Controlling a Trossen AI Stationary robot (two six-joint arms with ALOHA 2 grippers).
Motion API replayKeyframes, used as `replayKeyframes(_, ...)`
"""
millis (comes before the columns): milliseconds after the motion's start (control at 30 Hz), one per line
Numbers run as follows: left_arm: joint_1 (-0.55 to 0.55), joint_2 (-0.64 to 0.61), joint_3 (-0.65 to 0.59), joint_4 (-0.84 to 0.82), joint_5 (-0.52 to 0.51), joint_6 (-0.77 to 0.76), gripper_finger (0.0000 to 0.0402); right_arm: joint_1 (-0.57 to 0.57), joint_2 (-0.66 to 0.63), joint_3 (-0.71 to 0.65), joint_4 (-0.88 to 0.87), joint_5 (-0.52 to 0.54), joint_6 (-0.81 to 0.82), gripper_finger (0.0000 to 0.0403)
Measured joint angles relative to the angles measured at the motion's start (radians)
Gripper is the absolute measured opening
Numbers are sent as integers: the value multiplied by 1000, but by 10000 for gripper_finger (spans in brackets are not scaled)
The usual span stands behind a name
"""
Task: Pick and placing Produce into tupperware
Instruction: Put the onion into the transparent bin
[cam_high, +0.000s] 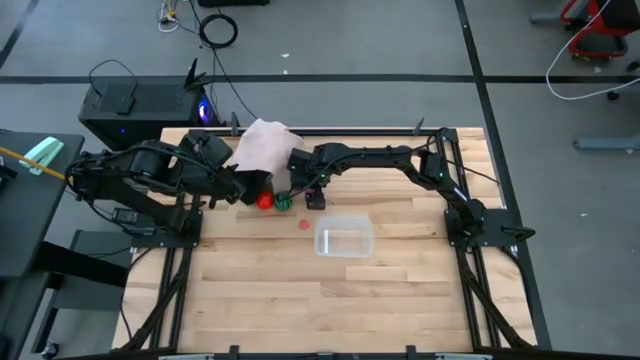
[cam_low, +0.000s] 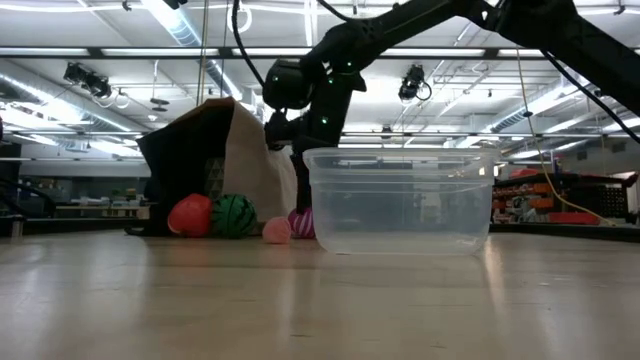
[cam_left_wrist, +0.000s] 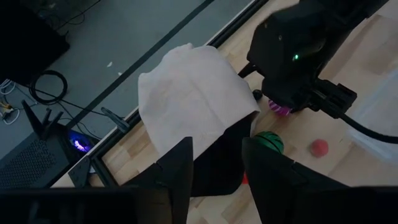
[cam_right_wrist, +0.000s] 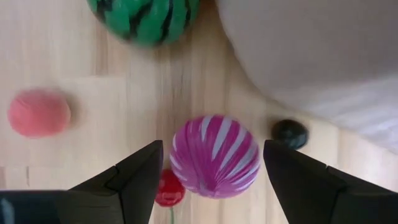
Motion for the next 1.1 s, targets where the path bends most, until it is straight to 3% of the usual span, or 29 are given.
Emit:
replayKeyframes(233,0,0,0,0,0,-1,151,7,-6,-74,25,29,0,285)
replayKeyframes(1100,0,0,0,0,0,0,151,8,-21,-63,5,34,8,259)
